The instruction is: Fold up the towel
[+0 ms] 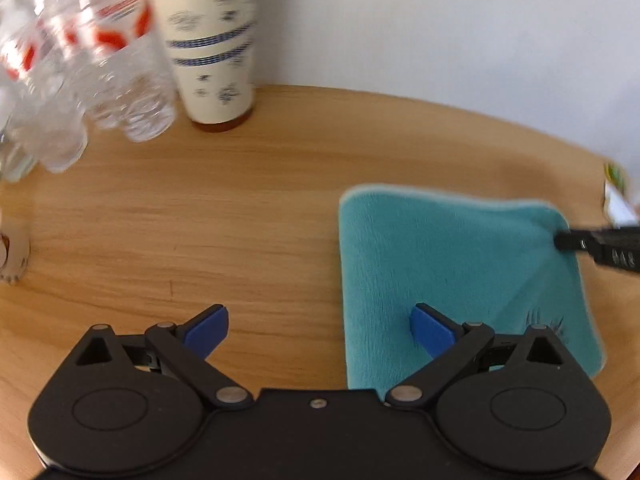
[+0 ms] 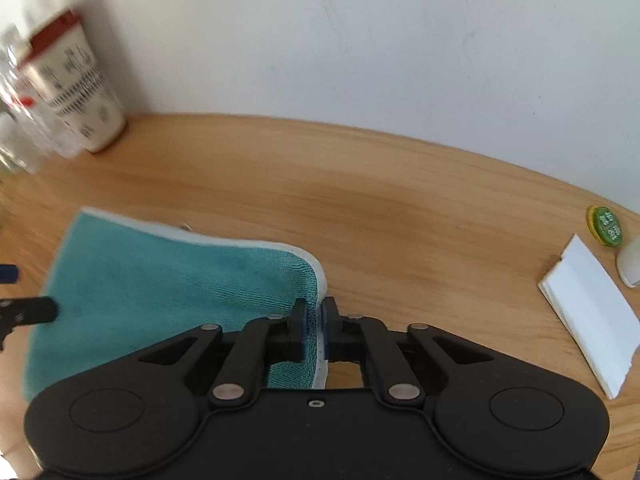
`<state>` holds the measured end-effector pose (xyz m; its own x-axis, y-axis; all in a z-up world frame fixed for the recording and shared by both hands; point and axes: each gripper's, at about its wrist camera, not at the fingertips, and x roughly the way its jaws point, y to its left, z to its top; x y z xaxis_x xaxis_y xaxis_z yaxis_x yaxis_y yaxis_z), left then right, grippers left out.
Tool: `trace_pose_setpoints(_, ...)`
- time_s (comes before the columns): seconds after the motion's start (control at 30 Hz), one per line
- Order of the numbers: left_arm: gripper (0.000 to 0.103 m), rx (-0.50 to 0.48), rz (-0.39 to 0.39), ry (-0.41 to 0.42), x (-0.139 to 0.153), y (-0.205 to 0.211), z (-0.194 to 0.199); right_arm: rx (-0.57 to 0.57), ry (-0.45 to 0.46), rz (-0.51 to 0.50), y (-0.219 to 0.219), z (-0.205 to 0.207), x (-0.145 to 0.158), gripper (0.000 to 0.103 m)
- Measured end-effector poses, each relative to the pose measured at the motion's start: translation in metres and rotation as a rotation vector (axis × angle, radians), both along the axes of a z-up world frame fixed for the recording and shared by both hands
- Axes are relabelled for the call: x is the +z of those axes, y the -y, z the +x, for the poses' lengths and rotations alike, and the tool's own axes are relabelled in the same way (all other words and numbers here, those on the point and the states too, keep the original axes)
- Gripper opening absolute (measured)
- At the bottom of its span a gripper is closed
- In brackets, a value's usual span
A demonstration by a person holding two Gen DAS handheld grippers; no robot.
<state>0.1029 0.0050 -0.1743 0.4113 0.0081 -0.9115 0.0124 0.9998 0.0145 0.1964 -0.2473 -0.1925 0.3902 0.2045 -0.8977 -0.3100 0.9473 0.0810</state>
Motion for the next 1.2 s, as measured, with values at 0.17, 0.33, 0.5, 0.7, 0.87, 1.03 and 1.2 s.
trace_pose_setpoints(0.17, 0.099, 0.016, -0.013, -0.005, 0.005, -0.003, -0.003, -0.016, 0.072, -0.040, 0.004, -0.012, 0.013, 0.028)
trace_pose_setpoints(0.33, 0.100, -0.013, -0.030, 0.025, 0.020, -0.002, -0.010, 0.017, -0.005, 0.143, 0.018, -0.055, 0.042, 0.027)
trace_pose_setpoints(0.5, 0.099, -0.017, -0.011, 0.011, 0.006, 0.003, -0.008, 0.048, -0.090, 0.170, -0.001, -0.078, 0.005, 0.022)
trace_pose_setpoints(0.7, 0.099, 0.006, 0.014, -0.059, -0.022, 0.001, -0.006, 0.085, -0.088, 0.132, 0.003, -0.093, -0.007, 0.016)
trace_pose_setpoints(0.87, 0.099, 0.041, 0.013, -0.076, -0.023, 0.000, -0.011, 0.105, -0.073, 0.075, -0.007, -0.096, -0.003, 0.017)
trace_pose_setpoints(1.03, 0.100, -0.041, 0.046, -0.061, -0.008, 0.008, -0.025, 0.129, -0.021, 0.151, -0.014, -0.108, 0.011, 0.026)
trace_pose_setpoints(1.2, 0.101, -0.011, 0.042, -0.088, -0.018, 0.004, -0.029, 0.137, -0.051, 0.140, -0.021, -0.109, -0.006, 0.024)
